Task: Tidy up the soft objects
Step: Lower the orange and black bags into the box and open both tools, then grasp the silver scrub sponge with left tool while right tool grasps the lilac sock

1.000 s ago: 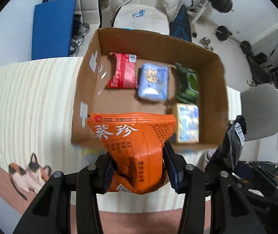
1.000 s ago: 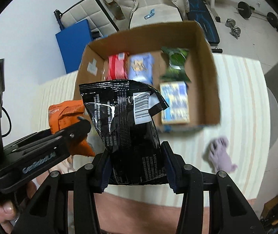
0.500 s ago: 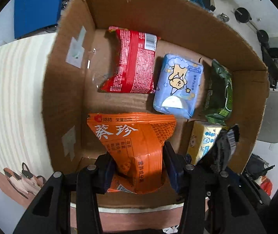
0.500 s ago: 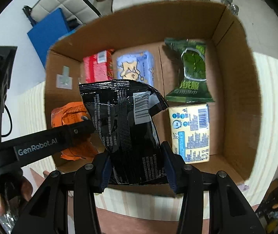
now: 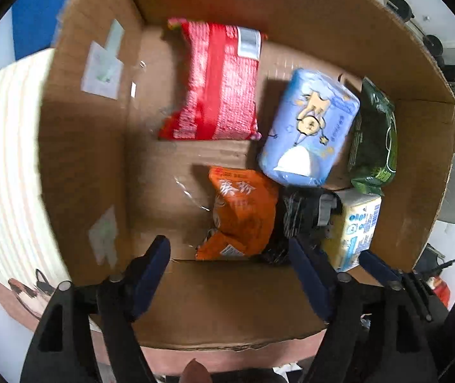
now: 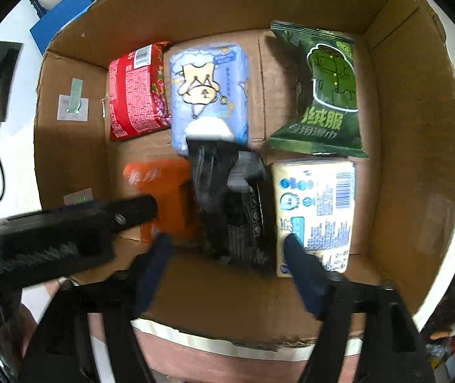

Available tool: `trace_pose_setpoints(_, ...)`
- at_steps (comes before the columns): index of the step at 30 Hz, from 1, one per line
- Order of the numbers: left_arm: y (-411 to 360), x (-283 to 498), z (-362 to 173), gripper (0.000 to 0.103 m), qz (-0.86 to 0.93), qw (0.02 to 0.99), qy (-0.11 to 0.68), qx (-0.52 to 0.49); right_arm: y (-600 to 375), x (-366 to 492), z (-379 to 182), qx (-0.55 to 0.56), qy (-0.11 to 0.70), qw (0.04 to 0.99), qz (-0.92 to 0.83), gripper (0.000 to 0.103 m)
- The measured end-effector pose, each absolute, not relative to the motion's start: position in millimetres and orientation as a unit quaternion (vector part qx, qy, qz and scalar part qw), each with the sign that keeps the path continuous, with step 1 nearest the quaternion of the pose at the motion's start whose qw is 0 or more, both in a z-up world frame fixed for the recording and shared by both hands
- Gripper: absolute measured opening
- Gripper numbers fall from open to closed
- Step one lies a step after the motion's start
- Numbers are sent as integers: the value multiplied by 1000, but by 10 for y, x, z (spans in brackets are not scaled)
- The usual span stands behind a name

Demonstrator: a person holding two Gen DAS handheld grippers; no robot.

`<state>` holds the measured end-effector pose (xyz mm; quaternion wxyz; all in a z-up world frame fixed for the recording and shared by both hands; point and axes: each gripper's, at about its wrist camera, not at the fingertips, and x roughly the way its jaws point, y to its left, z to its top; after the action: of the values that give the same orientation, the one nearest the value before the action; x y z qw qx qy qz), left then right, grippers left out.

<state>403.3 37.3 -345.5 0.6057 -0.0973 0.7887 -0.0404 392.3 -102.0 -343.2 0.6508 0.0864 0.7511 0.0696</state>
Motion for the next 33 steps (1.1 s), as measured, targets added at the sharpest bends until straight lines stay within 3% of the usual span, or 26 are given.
trace_pose_setpoints(2,398,4006,-3365,79,-37,618,780,-92,-1052,3904,-3382,76,747,657,65,80)
trace_pose_setpoints(5,417,3940,-3196,93,-31,644,760,-81,-1126,3860,-3280,66,741,665,64,87)
trace_pose_setpoints(10,415,3633,-2841,95,-15,700,712,-55,-1221,3746,-3007,40,713,698,53,102)
trace_pose_setpoints(13,436,3529,-2687,103,-4,731,681,-47,-1289,3618,-2861,28,692,720,49,103)
trace_pose_setpoints(33,276,2600,-1821,103,14,835,550,-13,-1475,2750,-2025,-6,571,821,16,103)
